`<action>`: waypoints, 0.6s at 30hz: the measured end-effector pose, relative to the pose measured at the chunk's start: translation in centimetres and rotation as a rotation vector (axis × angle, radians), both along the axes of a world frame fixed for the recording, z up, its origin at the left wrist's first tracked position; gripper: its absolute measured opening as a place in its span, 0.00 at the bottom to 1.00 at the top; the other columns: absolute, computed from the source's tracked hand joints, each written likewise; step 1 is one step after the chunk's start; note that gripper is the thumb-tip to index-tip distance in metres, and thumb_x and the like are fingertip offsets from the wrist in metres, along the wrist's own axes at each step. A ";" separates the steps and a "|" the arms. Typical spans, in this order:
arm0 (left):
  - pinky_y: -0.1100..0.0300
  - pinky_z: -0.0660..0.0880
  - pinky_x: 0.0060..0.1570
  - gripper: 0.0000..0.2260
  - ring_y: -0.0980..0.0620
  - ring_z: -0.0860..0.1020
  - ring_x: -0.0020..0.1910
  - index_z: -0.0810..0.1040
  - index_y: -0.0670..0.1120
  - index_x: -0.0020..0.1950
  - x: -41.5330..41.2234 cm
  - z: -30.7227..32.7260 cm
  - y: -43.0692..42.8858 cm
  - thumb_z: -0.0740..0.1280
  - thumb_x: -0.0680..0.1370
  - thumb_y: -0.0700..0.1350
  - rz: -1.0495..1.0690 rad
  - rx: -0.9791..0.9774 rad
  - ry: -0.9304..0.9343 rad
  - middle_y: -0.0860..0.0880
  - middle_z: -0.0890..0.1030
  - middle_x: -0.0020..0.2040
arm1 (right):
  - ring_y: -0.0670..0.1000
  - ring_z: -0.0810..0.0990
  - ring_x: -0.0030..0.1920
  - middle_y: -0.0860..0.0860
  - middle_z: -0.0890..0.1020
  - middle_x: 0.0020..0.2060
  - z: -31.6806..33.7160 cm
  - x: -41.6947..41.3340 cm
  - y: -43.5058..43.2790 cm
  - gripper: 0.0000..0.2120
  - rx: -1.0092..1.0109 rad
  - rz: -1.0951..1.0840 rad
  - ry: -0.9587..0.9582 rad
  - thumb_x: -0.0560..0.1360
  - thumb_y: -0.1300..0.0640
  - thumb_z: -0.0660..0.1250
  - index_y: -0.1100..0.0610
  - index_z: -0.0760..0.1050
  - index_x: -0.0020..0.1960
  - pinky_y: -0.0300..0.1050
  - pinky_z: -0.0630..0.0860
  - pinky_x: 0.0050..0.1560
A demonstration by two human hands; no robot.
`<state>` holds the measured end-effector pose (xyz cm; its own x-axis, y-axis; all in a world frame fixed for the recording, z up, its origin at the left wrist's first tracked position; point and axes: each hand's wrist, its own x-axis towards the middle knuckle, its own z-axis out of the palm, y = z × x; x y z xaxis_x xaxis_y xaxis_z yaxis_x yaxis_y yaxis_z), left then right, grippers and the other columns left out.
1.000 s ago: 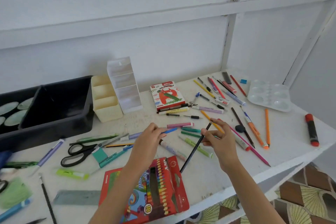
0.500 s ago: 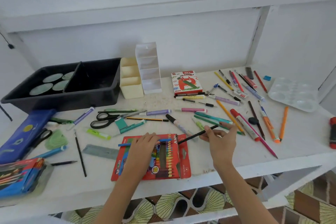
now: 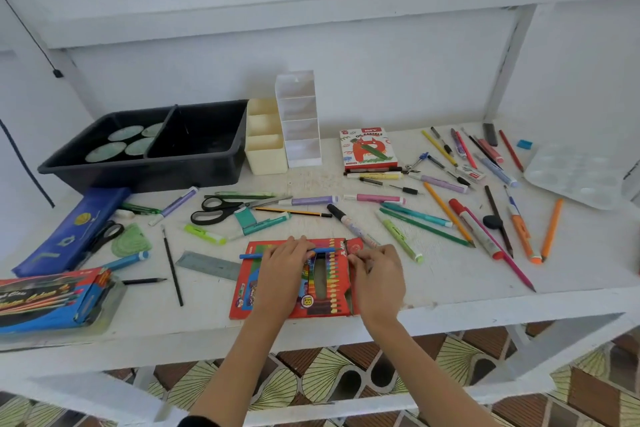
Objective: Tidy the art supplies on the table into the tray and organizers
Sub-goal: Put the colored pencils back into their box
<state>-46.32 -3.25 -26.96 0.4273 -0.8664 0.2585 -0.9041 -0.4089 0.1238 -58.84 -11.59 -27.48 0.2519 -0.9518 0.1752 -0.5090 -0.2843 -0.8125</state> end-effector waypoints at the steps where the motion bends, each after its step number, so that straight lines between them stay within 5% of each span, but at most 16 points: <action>1: 0.51 0.76 0.50 0.21 0.47 0.81 0.50 0.79 0.46 0.52 0.0 0.0 0.0 0.80 0.62 0.42 0.001 -0.007 -0.007 0.48 0.82 0.50 | 0.48 0.75 0.50 0.49 0.75 0.49 -0.2 0.1 0.1 0.06 -0.058 0.030 0.051 0.75 0.54 0.68 0.56 0.81 0.48 0.44 0.75 0.43; 5: 0.49 0.74 0.53 0.18 0.46 0.79 0.55 0.79 0.45 0.55 -0.1 0.0 0.0 0.76 0.67 0.41 0.019 -0.022 -0.001 0.46 0.81 0.54 | 0.49 0.67 0.58 0.48 0.72 0.61 -0.2 0.1 0.3 0.11 -0.089 0.141 0.121 0.77 0.55 0.63 0.55 0.81 0.54 0.46 0.68 0.59; 10: 0.49 0.67 0.62 0.21 0.46 0.73 0.65 0.75 0.44 0.63 -0.2 0.1 0.0 0.73 0.71 0.43 0.007 0.020 0.031 0.45 0.76 0.64 | 0.46 0.62 0.59 0.46 0.69 0.63 0.3 -0.6 -0.3 0.13 0.070 0.295 0.060 0.79 0.56 0.58 0.55 0.79 0.57 0.49 0.63 0.65; 14: 0.52 0.75 0.50 0.29 0.48 0.80 0.54 0.79 0.45 0.57 -0.6 0.7 0.1 0.82 0.59 0.47 -0.046 -0.042 -0.009 0.46 0.81 0.56 | 0.47 0.71 0.53 0.49 0.74 0.52 1.5 -1.2 -0.6 0.09 0.145 0.213 -0.201 0.78 0.54 0.62 0.53 0.75 0.58 0.39 0.72 0.55; 18: 0.56 0.76 0.44 0.26 0.52 0.81 0.44 0.79 0.45 0.54 -2.8 2.0 -1.4 0.81 0.59 0.50 -0.125 -0.221 -0.049 0.50 0.83 0.46 | 0.42 0.79 0.41 0.47 0.82 0.42 3.2 -1.7 -0.5 0.03 0.375 0.205 -0.508 0.76 0.56 0.67 0.51 0.78 0.49 0.28 0.75 0.38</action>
<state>-49.14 -4.63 -25.00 0.3024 -0.8317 0.4657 -0.9532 -0.2613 0.1522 -60.52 -12.12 -24.25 0.4076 -0.9130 -0.0141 -0.0024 0.0143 -0.9999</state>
